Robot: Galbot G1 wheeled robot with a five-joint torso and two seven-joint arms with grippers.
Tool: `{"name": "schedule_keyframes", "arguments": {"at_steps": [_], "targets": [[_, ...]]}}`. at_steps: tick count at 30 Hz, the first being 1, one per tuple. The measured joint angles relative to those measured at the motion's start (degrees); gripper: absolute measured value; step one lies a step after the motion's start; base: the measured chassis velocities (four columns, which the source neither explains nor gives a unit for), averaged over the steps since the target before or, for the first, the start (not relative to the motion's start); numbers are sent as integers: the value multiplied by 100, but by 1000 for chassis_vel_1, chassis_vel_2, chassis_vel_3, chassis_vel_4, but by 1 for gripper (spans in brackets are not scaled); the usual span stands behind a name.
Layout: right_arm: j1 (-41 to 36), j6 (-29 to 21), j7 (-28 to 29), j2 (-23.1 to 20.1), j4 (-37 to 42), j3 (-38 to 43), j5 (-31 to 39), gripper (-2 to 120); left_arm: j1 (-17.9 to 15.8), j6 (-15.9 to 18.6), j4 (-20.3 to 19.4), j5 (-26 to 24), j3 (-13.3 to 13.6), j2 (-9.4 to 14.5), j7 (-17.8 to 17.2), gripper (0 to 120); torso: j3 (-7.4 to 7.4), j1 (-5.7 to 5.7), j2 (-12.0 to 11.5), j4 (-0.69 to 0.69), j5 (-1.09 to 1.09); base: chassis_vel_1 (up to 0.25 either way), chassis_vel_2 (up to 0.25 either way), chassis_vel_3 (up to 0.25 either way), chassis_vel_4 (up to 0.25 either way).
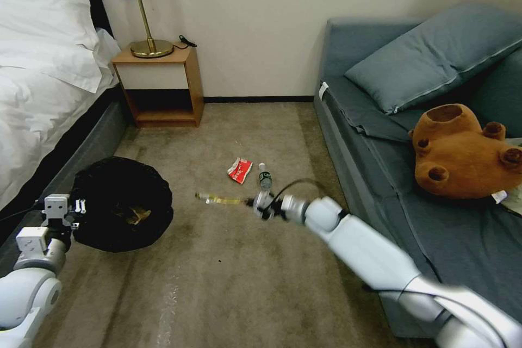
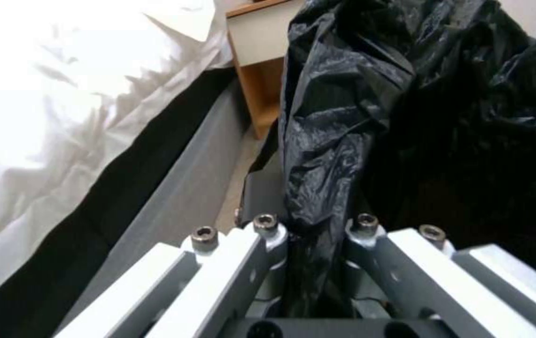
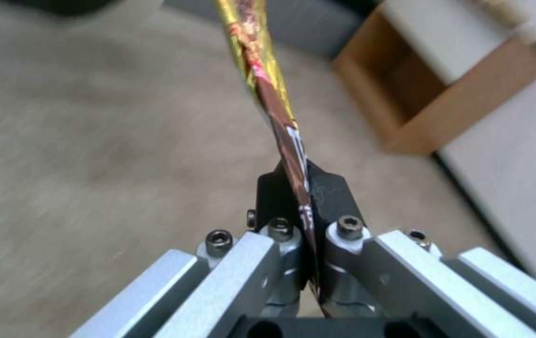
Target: Pick up the trash bin, then pick up the garbage on the floor and place it into the trash bin.
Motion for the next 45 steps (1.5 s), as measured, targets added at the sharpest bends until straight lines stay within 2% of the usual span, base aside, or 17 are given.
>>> {"name": "schedule_keyframes", "arguments": {"at_steps": [4, 6, 9, 11, 15, 18, 20, 21, 22, 24, 31, 33, 39, 45], "targets": [[338, -196, -29, -231, 411, -45, 537, 0, -77, 4, -14, 2, 81, -43, -29, 4, -1, 0, 1, 0, -2, 0, 0, 0, 0], [585, -440, -72, -432, 872, -170, 1262, 0, -161, 6, -55, -32, 175, -99, -41, 4, -1, 0, 1, 2, -1, 0, 0, 0, 0], [627, -492, -70, -448, 1014, -213, 1505, 0, -183, 6, -84, -81, 202, -125, -43, 4, -1, 0, 1, 0, -1, 0, 0, 0, 0], [679, -580, -3, -312, 1197, -298, 2013, 0, -197, 2, -130, -168, 220, -208, -54, 4, -1, 0, 1, -1, -1, 0, 0, 0, 0], [717, -677, 116, -107, 1329, -475, 2432, 0, -193, -22, -138, -200, 225, -306, -58, 4, -1, 0, 1, 3, -1, 0, 0, 0, 0], [669, -717, 448, 239, 1439, -721, 3081, 0, -250, -45, -135, -245, 312, -422, -66, 4, -1, 0, 1, 4, -2, 0, 0, 0, 0], [635, -727, 534, 335, 1454, -777, 3267, 0, -268, -52, -133, -251, 335, -443, -67, 4, -1, 0, 1, 3, -2, 0, 0, 0, 0], [497, -757, 770, 594, 1490, -911, 3855, 0, -325, -68, -123, -275, 405, -501, -62, 4, -1, 0, 1, 3, -2, 0, 0, 0, 0], [497, -757, 770, 594, 1490, -911, 3855, 0, -325, -68, -123, -275, 405, -501, -62, 4, -1, 0, 1, 3, -2, 0, 0, 0, 0], [241, -802, 1049, 886, 1511, -1087, 4471, 0, -418, -102, -68, -336, 481, -560, -61, 4, -1, 0, 1, 2, -3, 0, 0, 0, 0], [-7, -799, 1266, 1333, 1295, -1266, 4625, 0, -510, -129, 36, -437, 520, -641, -67, 4, -1, 0, 1, 2, -3, 0, 0, 0, 0], [-30, -714, 1298, 1613, 975, -1266, 4557, 0, -502, -134, 8, -571, 523, -706, -57, 4, -1, 0, 1, 2, -3, 0, 0, 0, 0], [-97, -633, 1356, 1991, 487, -1209, 4470, 0, -479, -155, -33, -639, 523, -794, -50, 4, -1, 0, 1, 2, -3, 0, 0, 0, 0], [-299, -492, 1358, 2116, 172, -1206, 4215, 0, -442, -163, -77, -694, 482, -782, -24, 4, -1, 0, 0, 1, -3, 0, 0, 0, 0]]}}
